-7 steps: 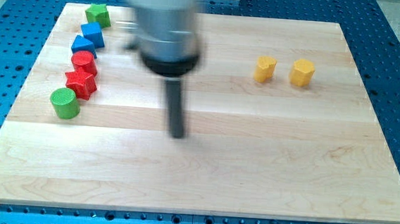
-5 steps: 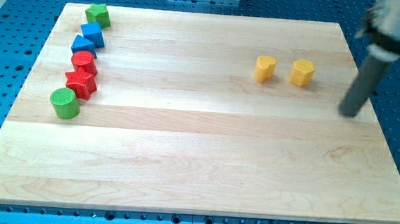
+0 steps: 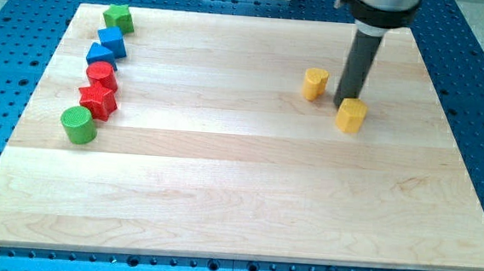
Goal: Push the yellow hexagon below the green circle
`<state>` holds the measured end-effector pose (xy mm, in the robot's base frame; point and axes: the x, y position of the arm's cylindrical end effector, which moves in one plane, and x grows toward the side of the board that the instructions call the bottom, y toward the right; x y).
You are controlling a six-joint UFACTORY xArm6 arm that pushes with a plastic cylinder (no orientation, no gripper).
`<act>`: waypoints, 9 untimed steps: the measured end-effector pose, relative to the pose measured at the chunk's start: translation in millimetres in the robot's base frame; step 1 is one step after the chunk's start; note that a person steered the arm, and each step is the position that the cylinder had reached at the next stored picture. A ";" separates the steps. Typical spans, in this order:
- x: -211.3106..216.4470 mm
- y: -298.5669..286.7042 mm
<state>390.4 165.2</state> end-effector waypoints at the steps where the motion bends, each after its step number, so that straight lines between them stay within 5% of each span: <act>1: -0.7 32.4; 2: 25.6 27.1; 6: 82.3 -255.3; 9: 97.0 -282.0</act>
<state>487.4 -116.9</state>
